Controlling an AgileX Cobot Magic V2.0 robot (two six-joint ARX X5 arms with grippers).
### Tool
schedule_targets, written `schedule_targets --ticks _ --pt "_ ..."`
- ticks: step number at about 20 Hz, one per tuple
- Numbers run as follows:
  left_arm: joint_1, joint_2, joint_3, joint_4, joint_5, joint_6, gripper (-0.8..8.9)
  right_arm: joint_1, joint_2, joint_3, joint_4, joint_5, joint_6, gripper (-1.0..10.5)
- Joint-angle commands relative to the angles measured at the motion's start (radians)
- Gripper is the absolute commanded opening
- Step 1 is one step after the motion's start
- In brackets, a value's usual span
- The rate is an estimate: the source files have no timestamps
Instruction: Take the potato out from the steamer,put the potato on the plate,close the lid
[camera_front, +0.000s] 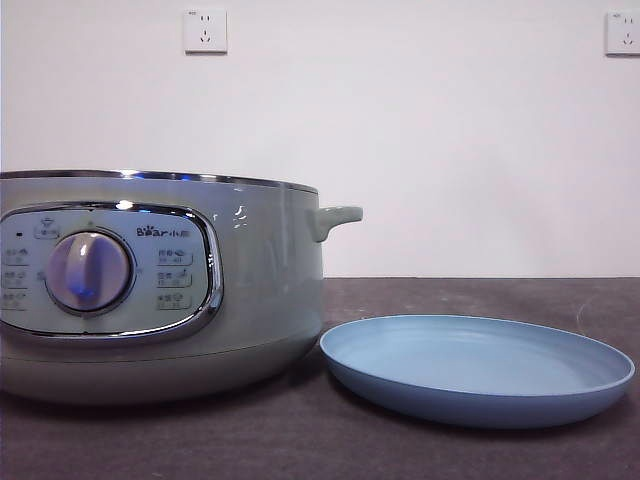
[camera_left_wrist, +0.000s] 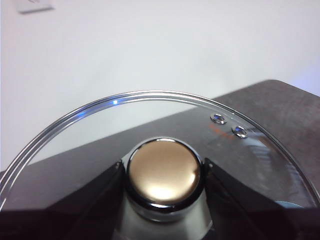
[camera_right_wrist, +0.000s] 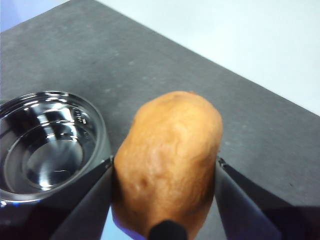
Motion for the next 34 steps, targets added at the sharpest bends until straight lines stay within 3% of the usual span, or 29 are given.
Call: schedule_targets --ticks 1,11,14,20,24,34 --pt "0.001 0.015 0.011 0.066 0.035 0.009 -0.09 -0.035 -0.043 -0.072 0.005 -0.001 0.003 -0.1" --pt "0.0 0.101 0.011 0.084 0.084 0.008 -0.09 -0.116 -0.138 -0.452 0.177 -0.013 0.024 -0.1" --pt "0.0 0.107 0.011 0.084 0.084 0.008 -0.09 -0.116 -0.126 -0.536 0.24 -0.073 0.039 -0.1" --pt "0.0 0.107 0.011 0.087 0.083 0.008 -0.09 -0.097 -0.045 -0.687 0.338 -0.098 0.066 -0.1" --pt "0.0 0.107 0.011 0.087 0.083 0.008 -0.09 -0.069 0.04 -0.734 0.365 -0.166 0.075 -0.1" --pt "0.0 0.107 0.011 0.089 0.082 0.008 -0.09 -0.005 0.229 -0.909 0.518 -0.166 0.083 -0.1"
